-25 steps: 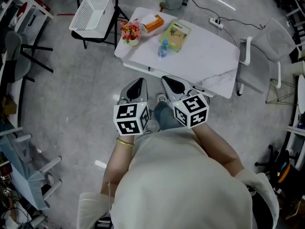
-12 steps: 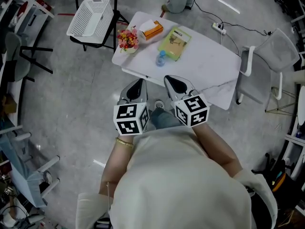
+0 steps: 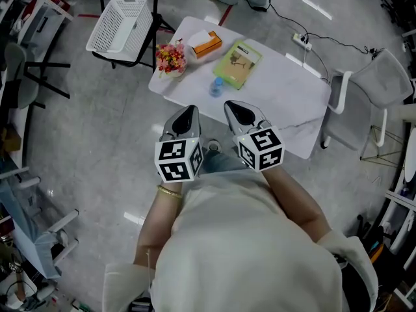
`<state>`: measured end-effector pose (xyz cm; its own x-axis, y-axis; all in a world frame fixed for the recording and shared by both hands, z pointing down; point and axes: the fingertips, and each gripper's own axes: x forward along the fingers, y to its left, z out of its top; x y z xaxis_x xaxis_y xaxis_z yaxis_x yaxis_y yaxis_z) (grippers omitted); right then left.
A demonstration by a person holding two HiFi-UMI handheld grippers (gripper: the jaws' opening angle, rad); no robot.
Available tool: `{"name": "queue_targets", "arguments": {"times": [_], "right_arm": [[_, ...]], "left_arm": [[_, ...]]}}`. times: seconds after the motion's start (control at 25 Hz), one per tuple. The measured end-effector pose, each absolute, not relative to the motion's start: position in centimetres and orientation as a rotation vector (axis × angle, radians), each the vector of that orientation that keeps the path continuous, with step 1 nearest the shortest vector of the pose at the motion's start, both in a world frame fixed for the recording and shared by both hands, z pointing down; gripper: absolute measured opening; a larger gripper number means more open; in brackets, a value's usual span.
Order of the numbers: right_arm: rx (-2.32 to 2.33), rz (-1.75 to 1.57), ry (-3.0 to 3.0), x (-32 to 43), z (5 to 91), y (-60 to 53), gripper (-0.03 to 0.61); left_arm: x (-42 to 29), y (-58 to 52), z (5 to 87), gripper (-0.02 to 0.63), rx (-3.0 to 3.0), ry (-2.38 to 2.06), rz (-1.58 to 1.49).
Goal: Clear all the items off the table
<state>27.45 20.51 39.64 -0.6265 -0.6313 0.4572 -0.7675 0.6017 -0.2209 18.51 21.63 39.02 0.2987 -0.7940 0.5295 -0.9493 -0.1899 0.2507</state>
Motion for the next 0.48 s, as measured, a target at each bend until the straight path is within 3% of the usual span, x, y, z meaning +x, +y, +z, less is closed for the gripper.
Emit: {"name": "queue_targets", "arguments": {"times": [0.48], "right_arm": [[1.106, 0.636, -2.407, 27.8, 45.0, 18.9, 0.04]], "left_arm": [[17.6, 19.8, 42.8, 0.009, 1.977, -1.544, 0.418]]}}
